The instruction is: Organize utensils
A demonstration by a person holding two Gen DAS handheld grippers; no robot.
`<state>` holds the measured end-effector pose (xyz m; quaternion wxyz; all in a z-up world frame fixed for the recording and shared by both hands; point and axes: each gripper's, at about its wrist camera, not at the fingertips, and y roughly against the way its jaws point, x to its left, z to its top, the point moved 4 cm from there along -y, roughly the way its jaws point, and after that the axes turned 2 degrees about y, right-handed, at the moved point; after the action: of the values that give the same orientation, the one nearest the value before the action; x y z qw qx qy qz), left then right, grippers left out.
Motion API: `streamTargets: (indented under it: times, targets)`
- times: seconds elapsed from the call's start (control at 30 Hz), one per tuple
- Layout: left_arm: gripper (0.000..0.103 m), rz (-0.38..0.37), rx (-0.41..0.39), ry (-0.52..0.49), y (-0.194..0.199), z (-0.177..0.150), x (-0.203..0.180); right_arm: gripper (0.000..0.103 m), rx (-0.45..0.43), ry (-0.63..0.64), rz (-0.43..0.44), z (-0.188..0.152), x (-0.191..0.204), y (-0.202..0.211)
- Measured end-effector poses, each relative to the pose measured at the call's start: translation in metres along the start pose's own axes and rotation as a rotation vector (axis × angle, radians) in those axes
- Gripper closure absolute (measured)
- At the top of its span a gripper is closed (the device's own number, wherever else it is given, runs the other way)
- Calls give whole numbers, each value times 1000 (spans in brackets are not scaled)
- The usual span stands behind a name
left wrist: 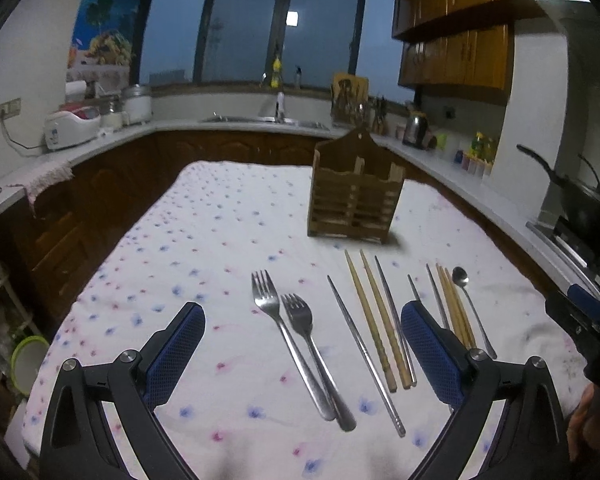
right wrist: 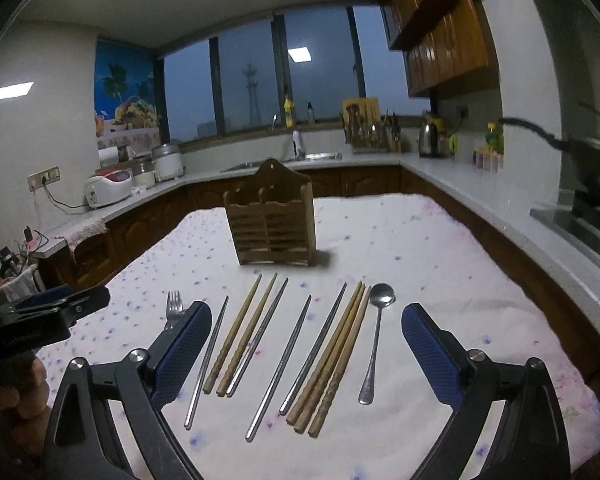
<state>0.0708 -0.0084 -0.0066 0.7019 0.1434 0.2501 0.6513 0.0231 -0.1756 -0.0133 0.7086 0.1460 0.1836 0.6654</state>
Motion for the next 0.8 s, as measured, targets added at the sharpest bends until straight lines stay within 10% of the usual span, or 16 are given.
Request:
streamTargets:
  times: [0.33, 0.8]
  targets:
    - [21, -39, 147, -7, -64, 40, -11, 63, 280, -179, 68, -2, -24, -78]
    - [46, -86, 386, -40, -200, 71, -32, 84, 498, -175, 56, -7, -40, -177]
